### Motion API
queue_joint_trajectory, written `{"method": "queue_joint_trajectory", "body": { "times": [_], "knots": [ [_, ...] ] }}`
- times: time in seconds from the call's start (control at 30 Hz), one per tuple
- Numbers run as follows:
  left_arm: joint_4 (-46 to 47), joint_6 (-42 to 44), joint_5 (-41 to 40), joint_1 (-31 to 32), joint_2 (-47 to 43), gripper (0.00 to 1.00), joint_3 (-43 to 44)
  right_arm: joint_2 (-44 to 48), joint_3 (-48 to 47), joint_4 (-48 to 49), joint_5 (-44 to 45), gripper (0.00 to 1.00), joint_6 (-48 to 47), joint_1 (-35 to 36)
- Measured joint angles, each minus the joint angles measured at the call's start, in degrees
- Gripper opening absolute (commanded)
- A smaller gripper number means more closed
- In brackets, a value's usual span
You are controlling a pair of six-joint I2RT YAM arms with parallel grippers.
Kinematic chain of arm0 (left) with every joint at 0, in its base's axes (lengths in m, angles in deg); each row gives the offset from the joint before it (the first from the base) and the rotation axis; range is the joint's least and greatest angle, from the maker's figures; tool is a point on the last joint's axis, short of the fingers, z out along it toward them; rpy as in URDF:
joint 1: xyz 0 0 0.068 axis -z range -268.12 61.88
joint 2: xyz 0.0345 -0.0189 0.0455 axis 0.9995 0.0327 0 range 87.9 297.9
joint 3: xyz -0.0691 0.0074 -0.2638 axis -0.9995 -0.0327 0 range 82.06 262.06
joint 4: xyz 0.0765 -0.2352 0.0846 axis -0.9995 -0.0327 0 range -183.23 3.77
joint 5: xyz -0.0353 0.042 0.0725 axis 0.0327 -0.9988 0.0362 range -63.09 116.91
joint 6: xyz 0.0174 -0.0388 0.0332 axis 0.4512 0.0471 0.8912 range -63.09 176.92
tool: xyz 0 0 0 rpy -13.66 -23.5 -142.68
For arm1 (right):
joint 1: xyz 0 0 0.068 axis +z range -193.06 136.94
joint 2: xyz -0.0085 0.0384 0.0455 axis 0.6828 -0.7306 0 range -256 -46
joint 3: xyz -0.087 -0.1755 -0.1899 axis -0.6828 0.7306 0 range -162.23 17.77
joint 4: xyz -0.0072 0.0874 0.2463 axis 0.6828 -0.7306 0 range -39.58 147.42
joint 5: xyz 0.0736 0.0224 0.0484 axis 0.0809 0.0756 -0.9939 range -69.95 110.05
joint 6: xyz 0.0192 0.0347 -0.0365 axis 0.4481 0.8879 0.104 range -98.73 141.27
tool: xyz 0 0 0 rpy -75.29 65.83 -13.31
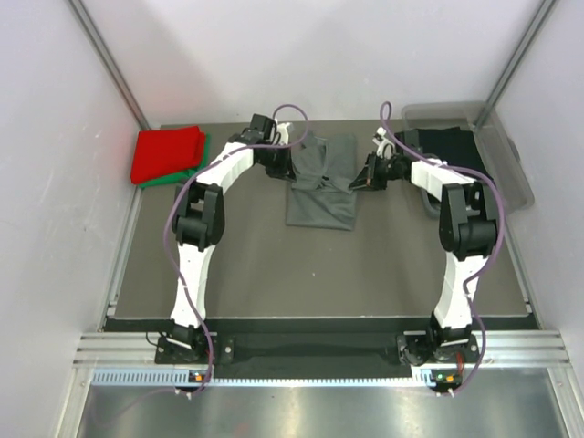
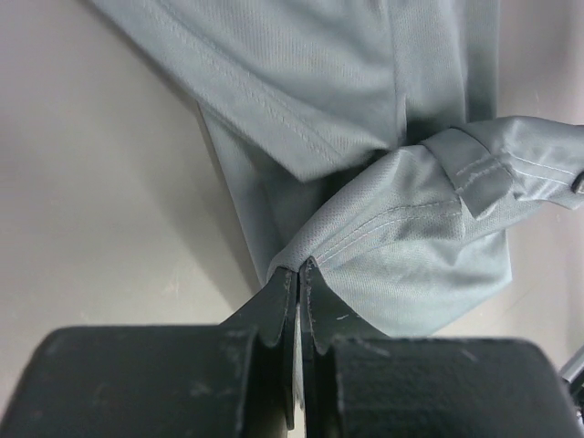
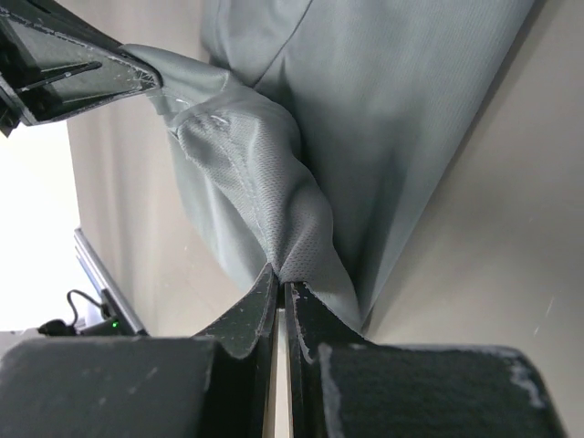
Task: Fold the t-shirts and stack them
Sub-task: Fold the tshirt
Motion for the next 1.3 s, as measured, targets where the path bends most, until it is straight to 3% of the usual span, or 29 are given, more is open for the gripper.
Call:
{"method": "queue_joint_trajectory", "body": {
  "times": [0.13, 0.17, 0.23, 0.27, 0.3, 0.37, 0.43, 0.67, 0.73, 0.77, 0.83, 0.87, 1.07, 1.3],
  "knots": [
    [0.0, 0.6, 0.0, 0.1, 1.5, 0.0, 2.0, -1.7, -1.3, 1.3, 0.4, 0.02, -0.2, 0.0],
    [-0.1, 0.7, -0.1, 0.1, 1.8, 0.0, 2.3, -2.2, -1.8, 1.6, 0.5, 0.12, -0.3, 0.0],
    [-0.3, 0.9, -0.6, 0.1, 2.2, 0.0, 3.1, -3.0, -2.8, 1.9, 0.7, 0.18, -0.8, 0.0],
    [-0.5, 1.1, -1.1, 0.1, 2.2, 0.02, 3.5, -3.2, -3.1, 1.9, 0.8, 0.28, -1.2, 0.0],
    [-0.9, 1.3, -2.1, 0.1, 2.2, 0.15, 3.7, -3.2, -3.3, 2.0, 0.8, 0.32, -1.3, -0.1],
    [-1.4, 1.7, -3.8, 0.1, 1.9, 0.23, 4.4, -2.8, -3.2, 2.4, 0.8, 0.4, -2.0, -0.2],
    [-1.8, 2.1, -6.1, 0.0, 0.9, 0.36, 4.3, -1.2, -2.2, 2.6, 0.9, 0.41, -2.9, -0.5],
    [-0.2, 1.0, -8.1, -1.2, -11.2, 0.45, -3.6, 13.0, 8.1, 1.5, -0.8, 0.41, -5.1, -1.6],
    [0.9, 0.3, -6.4, -1.6, -15.0, 0.52, -7.7, 16.2, 11.5, 1.1, -1.9, 0.41, -5.1, -1.6],
    [1.5, -0.3, -5.0, -1.8, -16.9, 0.6, -10.3, 17.0, 13.0, 0.5, -2.6, 0.4, -5.2, -1.6],
    [3.7, -2.1, -1.9, -2.1, -20.5, 0.6, -17.6, 16.6, 15.2, -1.0, -4.0, 0.4, -5.4, -1.6],
    [4.4, -3.2, -0.1, -2.2, -21.7, 0.65, -21.3, 16.0, 16.3, -1.7, -4.3, 0.41, -5.6, -1.6],
    [5.9, -9.4, 9.6, -2.1, -21.6, 0.65, -37.5, 10.6, 20.5, -4.1, -5.6, 0.42, -5.2, -1.6],
    [9.1, -13.6, 14.4, -2.1, -20.3, 0.62, -38.9, 7.7, 20.4, -3.2, -7.0, 0.44, -3.8, -0.9]
  ]
}}
